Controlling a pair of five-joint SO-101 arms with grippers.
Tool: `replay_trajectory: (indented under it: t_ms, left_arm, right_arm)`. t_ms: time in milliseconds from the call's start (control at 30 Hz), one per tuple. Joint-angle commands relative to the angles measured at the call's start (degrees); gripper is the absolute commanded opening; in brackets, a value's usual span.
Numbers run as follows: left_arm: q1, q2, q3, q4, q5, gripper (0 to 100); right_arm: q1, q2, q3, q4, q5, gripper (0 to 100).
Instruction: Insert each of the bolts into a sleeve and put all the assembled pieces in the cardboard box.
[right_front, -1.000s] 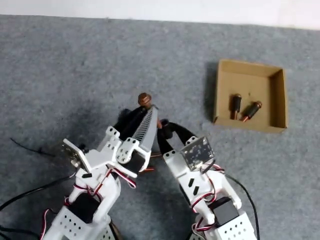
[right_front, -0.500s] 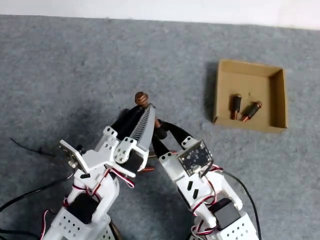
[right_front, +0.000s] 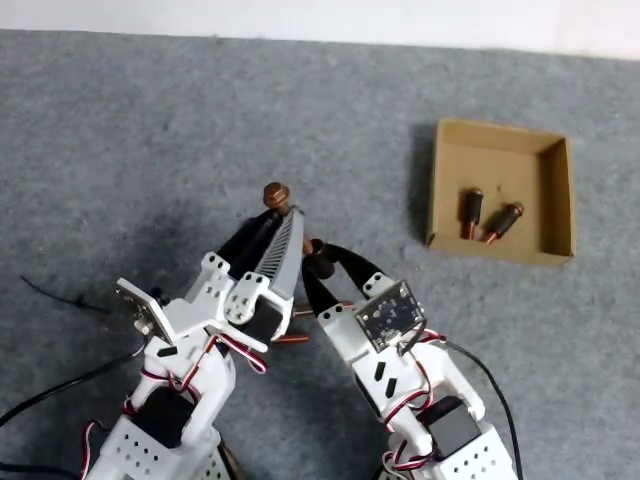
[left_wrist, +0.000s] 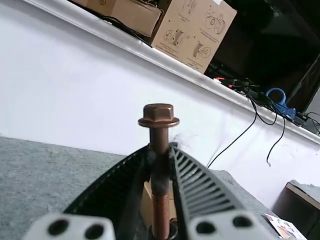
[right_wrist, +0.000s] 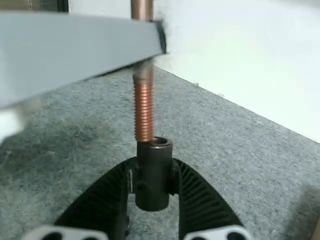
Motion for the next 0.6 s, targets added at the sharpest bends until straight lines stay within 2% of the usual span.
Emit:
replay_trajectory:
  t_ms: [0, 233, 400, 567]
  left_arm:
    - [1.89, 1.01, 1.1, 0.7, 0.44, 1]
    - [1.89, 1.1, 1.19, 0.79, 0.62, 1]
    - [1.98, 1.1, 1.19, 1.67, 0.7, 1]
    - [4.79, 1.1, 1.19, 3.6, 0.53, 1]
  right_arm:
    - [-0.57, -1.27, -4.62, -1.36, 0.62, 0.4]
    - [-1.01, -1.27, -4.97, -1.36, 0.53, 0.4]
    - [-4.44, -1.27, -4.62, -1.36, 0.62, 0.4]
    - [-4.7, -1.27, -4.88, -1.36, 0.62, 0.4]
